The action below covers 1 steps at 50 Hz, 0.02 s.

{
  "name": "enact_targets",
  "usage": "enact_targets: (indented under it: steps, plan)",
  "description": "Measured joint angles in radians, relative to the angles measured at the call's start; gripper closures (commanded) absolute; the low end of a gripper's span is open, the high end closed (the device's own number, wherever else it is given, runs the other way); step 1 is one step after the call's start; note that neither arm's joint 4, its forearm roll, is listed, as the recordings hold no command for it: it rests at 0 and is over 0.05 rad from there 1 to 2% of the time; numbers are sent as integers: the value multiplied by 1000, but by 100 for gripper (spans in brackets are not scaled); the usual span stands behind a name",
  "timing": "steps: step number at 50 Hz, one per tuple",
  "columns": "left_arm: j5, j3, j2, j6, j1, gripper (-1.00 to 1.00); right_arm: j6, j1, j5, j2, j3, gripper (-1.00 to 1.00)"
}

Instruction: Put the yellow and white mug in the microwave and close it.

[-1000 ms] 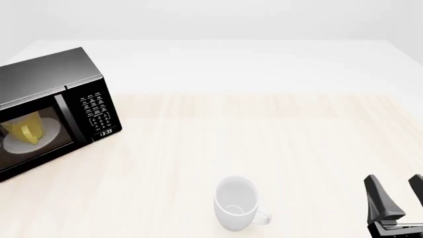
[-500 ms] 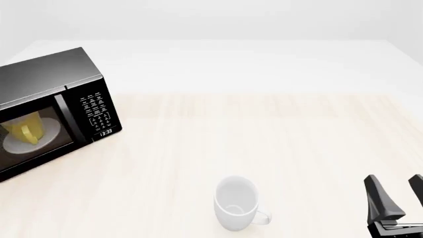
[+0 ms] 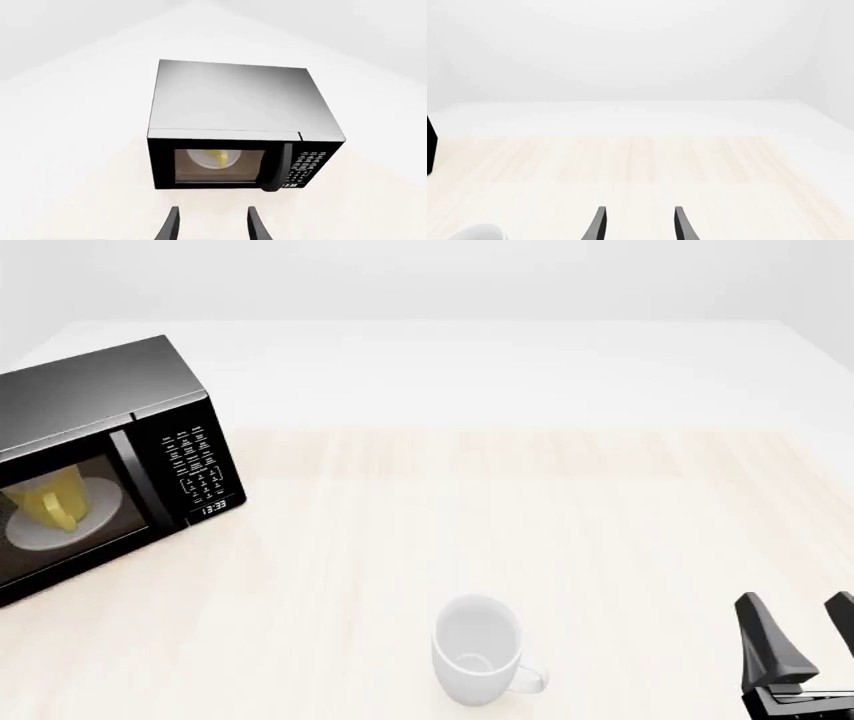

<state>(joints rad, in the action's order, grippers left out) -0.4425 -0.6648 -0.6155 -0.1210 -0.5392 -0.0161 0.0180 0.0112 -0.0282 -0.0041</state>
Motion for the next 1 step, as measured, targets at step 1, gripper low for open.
enact_targets:
  steps: [1]
  plan:
    - [-11, -5, 10, -2, 2, -100, 0, 0, 0, 0, 0, -100]
